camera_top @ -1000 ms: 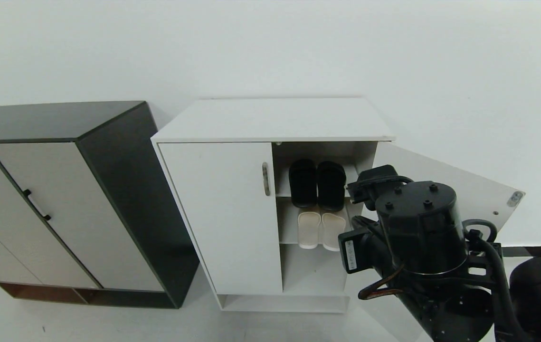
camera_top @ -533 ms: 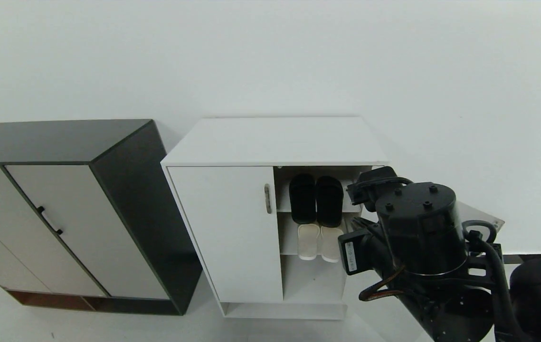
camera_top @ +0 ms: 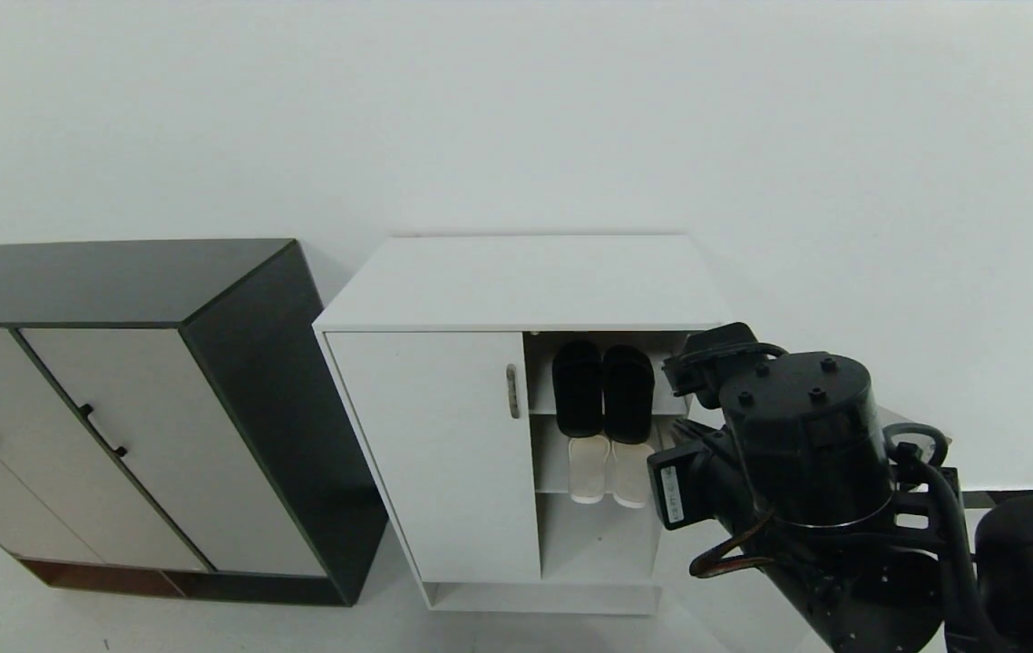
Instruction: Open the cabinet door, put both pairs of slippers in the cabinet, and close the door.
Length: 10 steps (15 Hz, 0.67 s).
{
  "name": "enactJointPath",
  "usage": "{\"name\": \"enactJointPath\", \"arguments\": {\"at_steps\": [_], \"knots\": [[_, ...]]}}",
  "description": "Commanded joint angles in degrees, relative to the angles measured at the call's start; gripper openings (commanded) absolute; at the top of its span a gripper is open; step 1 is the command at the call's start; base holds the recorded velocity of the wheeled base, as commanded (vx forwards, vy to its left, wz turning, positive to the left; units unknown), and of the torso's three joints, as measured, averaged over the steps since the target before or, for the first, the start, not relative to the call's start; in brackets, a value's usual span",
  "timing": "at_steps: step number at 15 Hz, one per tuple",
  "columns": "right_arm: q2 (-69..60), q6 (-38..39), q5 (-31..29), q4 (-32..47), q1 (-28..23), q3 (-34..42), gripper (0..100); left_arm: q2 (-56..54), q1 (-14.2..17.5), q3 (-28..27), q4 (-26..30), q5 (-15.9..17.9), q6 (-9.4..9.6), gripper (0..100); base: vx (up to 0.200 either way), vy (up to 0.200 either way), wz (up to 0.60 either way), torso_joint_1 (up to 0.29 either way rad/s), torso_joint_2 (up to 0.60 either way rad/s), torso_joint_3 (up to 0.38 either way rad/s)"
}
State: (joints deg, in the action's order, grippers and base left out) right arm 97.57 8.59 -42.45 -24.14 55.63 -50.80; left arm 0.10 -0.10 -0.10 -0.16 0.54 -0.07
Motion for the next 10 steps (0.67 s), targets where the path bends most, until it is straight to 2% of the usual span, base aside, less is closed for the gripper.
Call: {"name": "enactJointPath", "arguments": {"at_steps": [1, 8, 10], "knots": [[-0.01, 0.02, 0.0, -0.03, 0.01, 0.17, 0, -0.01, 0.01, 0.01, -0.02, -0.01, -0.01, 0, 0.0, 0.0, -0.6, 0.007, 0.0, 0.002], [-0.37, -0.24, 0.0, -0.12, -0.43, 0.17, 0, -0.01, 0.01, 0.01, -0.02, -0.01, -0.01, 0, 0.0, 0.0, -0.6, 0.004, 0.0, 0.004], [-0.37, -1.39, -0.09, -0.21, -2.98, 0.09, 0, -0.01, 0.01, 0.01, -0.02, -0.01, -0.1, 0, 0.0, 0.0, 0.0, 0.0, 0.0, 0.0]]}}
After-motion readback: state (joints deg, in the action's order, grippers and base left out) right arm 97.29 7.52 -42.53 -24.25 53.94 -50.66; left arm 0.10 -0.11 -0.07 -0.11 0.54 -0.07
